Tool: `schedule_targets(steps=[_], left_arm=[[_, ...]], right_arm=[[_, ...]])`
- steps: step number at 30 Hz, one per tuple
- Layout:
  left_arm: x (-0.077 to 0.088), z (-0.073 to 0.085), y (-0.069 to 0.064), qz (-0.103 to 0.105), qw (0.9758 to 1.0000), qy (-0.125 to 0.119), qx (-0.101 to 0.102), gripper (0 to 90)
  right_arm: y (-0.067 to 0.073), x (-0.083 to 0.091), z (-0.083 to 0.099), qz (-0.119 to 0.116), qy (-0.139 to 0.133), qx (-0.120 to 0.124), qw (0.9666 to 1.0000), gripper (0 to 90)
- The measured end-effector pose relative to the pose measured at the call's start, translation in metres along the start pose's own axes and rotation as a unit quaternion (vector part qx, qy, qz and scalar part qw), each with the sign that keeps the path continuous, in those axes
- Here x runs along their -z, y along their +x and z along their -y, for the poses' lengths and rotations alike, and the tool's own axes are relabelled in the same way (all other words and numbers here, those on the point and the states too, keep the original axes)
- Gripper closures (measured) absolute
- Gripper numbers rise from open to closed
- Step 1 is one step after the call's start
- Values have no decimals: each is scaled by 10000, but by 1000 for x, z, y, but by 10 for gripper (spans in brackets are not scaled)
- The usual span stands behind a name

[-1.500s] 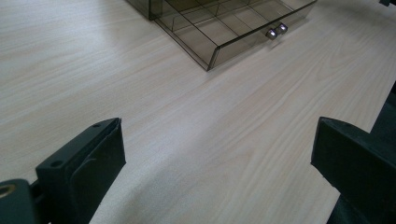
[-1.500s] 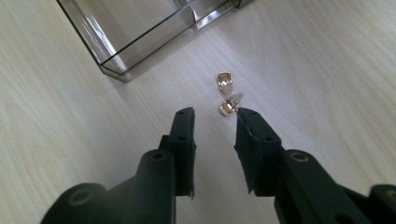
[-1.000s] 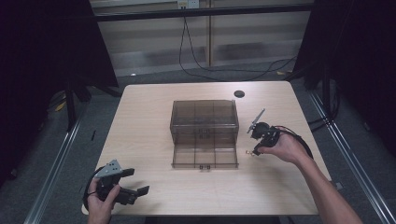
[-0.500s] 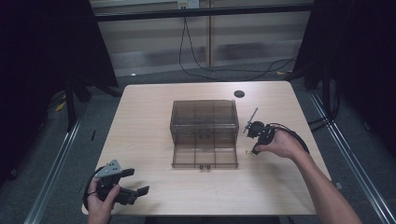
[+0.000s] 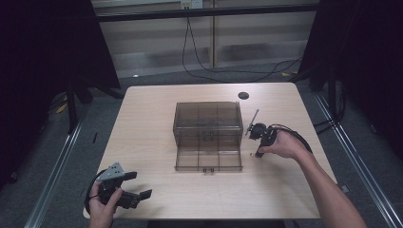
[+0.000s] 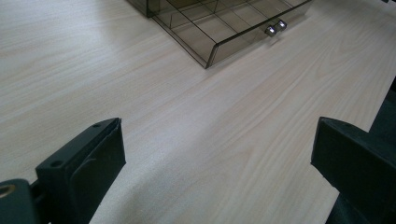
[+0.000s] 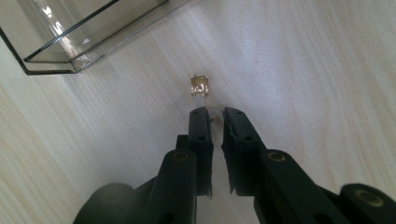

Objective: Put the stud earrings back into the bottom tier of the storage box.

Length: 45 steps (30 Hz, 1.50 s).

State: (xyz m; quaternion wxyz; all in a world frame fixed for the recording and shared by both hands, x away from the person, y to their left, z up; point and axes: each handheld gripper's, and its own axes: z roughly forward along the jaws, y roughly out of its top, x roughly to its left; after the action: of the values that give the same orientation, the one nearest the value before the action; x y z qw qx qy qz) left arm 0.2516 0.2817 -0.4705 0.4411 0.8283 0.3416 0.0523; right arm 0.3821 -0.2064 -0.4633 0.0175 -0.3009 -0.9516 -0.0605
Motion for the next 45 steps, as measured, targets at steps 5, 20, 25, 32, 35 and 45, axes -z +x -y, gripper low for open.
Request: schedule_targets(steps=[5,20,25,32,35,45], left_arm=[[0,0,0,-6,10000,10,10,28],[0,0,0,-1,10000,15,-4,28],[0,0,0,3,10000,11,-4,28],[0,0,0,22,10000,19,-5,28],[0,0,0,18,10000,19,-9,28],[0,0,0,27,10000,8,-3,28]], right_arm=[[-1,-3,-1,-43,1,13,10000,835],[-1,0,0,-114,145,48,9998,853],[4,7,-2,-72,136,108,9998,854],[12,17,-3,-55,49,308,9995,853],[16,20,-3,-66,-27,388,9992,854],[27,38,-13,-30,-186,627,9979,854]])
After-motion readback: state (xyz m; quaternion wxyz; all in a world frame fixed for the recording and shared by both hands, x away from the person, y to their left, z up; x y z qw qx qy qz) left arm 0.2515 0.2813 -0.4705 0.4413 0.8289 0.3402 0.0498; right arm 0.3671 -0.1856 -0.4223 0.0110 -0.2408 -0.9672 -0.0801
